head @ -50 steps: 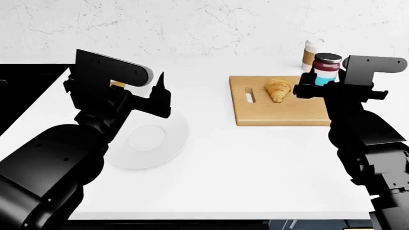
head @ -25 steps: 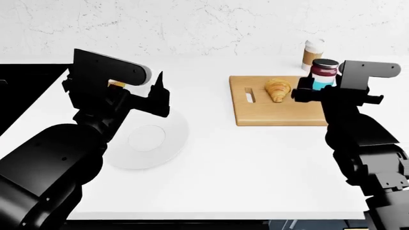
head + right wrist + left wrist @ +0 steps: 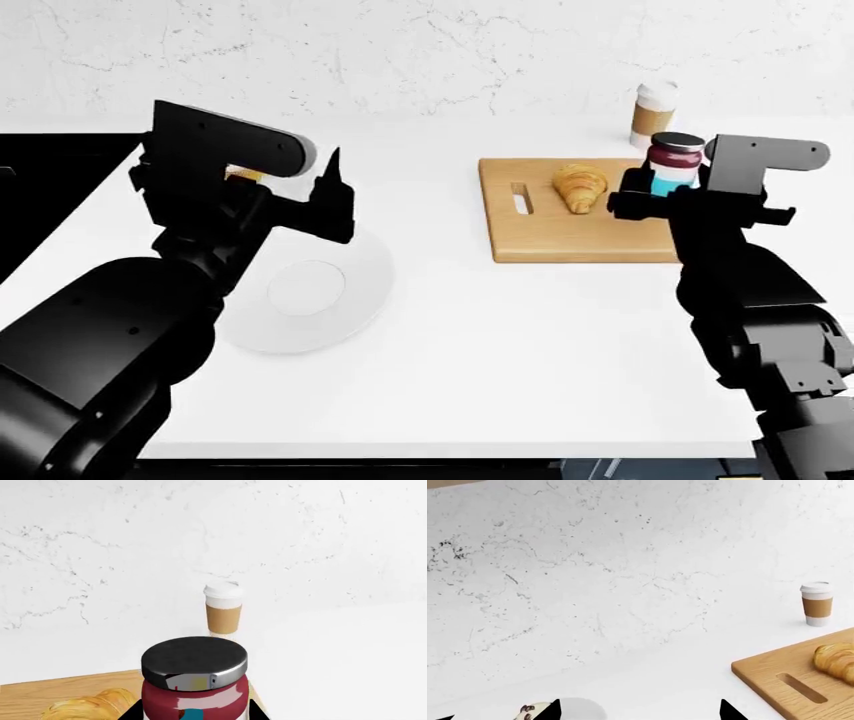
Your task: From the different types of pastries on the counter, select a croissant and place it on the cutting board. Then retrieve a jar of jam from the cabinet and place it alongside the croissant on the cutting board.
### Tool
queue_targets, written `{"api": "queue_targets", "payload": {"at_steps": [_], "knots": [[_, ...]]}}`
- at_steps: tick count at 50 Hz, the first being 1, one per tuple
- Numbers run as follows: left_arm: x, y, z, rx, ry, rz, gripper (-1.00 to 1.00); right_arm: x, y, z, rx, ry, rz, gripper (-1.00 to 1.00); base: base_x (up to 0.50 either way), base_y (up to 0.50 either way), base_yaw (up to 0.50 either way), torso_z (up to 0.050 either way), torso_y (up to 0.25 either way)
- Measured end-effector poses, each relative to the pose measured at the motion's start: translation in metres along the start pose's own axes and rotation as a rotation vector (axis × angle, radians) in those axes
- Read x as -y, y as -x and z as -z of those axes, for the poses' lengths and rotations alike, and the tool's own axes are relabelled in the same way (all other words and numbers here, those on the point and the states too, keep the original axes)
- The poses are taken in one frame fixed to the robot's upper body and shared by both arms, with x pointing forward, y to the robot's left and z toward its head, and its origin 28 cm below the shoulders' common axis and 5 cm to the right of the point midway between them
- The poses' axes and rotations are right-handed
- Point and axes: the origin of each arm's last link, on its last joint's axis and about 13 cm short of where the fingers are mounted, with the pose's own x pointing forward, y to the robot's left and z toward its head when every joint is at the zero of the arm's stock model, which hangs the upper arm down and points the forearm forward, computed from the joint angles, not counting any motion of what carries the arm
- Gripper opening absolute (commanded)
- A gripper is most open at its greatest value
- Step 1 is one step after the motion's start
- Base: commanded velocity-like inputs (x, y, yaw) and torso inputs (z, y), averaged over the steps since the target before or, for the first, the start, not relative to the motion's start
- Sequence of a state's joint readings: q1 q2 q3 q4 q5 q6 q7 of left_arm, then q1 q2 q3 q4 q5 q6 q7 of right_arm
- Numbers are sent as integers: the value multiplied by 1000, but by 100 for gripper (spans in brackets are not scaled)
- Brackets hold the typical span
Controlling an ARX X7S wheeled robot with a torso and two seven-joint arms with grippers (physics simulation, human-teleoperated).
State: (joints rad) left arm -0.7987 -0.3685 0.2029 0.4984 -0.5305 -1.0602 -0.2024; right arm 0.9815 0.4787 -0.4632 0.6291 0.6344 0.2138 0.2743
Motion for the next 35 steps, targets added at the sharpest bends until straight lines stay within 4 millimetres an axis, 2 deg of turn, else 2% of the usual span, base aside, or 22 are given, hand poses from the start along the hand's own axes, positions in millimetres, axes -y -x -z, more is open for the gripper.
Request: {"api": "queue_targets", "payload": {"at_steps": [35], "knots": [[0, -1, 0, -2, 1, 0, 100, -1, -4, 13, -34, -10, 8, -100, 0, 0, 0, 0, 0]]}}
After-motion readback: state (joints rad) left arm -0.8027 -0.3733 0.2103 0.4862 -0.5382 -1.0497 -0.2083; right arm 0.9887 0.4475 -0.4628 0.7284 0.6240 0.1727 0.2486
